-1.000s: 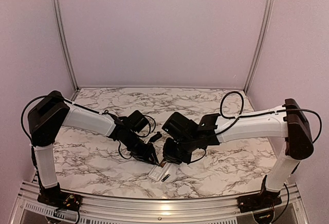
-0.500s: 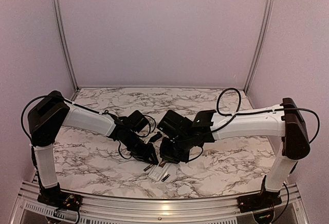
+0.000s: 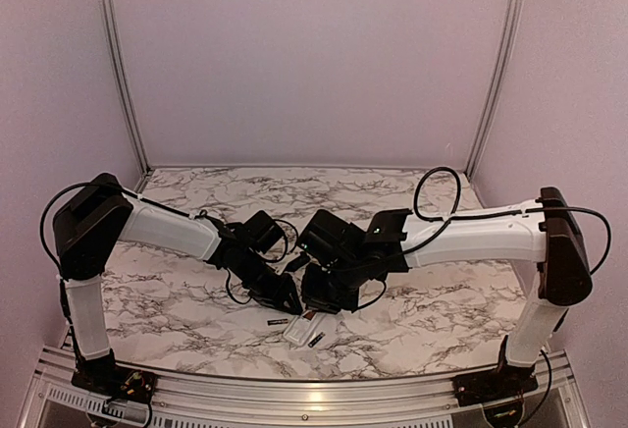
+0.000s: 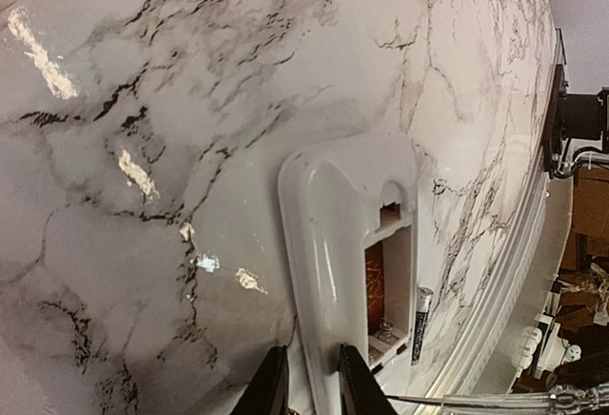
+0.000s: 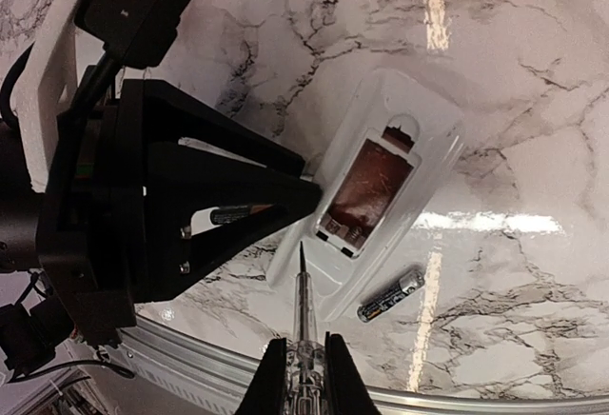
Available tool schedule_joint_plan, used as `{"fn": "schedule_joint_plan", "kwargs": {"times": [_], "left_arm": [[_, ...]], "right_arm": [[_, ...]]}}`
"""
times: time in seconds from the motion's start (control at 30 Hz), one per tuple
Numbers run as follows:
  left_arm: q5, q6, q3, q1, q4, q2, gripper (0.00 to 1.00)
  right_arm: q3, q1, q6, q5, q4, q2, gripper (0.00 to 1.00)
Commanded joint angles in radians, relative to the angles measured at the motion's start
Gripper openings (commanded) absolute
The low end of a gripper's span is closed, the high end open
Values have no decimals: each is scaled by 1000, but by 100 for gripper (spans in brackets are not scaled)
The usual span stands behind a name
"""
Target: Unload the batteries from the remote control
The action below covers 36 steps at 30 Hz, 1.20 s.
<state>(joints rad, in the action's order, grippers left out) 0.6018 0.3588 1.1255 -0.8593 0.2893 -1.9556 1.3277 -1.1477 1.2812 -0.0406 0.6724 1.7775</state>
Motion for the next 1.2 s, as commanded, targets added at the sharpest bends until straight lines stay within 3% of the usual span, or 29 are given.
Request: {"fn": "schedule_joint_plan", "kwargs": {"times": [0.0,0.3,0.77,0.87,0.97,1.17], "left_arm": [[-17,-22,-21,-24,27,8,21],[-113,-136,33,-19,101,89,33],[-324,-265,-8,-7,73,371,68],[-365,-282,-62,-7,34,445,78],[-409,-292,-126,-7,-19,519,98],[-500,-285,-217,-7,-114,677,99]], "right_arm": [[35,-11,1,33,28,-5,0],[20,-10,-10,86,38,-61,0],[-33,-11,-9,159,75,-190,0],[-34,-11,-14,185,84,-210,0],[-29,-11,-22,218,98,-227,0],[-36,-8,-46,285,106,-271,0]]}}
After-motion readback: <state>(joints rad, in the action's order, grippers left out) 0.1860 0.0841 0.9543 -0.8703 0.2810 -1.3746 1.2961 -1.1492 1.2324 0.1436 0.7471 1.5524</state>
